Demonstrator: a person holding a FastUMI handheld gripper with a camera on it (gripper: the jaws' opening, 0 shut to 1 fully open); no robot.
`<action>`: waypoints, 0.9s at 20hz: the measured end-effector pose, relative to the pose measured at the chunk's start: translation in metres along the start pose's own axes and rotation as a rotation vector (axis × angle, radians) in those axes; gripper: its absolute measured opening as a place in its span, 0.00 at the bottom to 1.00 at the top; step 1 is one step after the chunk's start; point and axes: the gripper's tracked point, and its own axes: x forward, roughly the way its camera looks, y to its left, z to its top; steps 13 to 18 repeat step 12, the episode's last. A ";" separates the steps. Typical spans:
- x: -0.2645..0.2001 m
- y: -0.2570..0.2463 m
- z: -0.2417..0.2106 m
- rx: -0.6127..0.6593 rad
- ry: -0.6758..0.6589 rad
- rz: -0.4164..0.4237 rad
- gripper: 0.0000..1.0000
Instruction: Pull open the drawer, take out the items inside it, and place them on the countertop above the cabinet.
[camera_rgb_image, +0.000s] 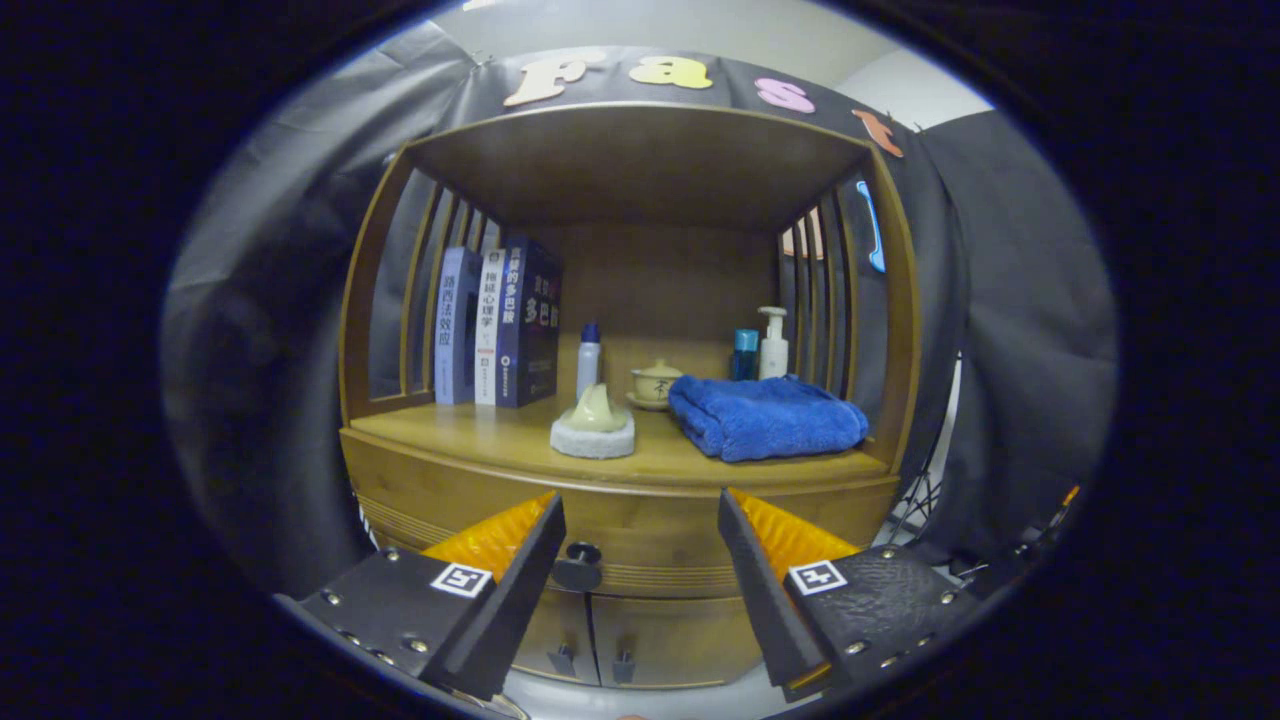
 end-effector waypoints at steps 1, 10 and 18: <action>-0.006 -0.009 0.012 -0.003 -0.025 0.010 0.92; -0.036 -0.123 0.078 -0.026 -0.205 0.122 0.94; -0.043 -0.150 0.101 -0.043 -0.293 0.158 0.95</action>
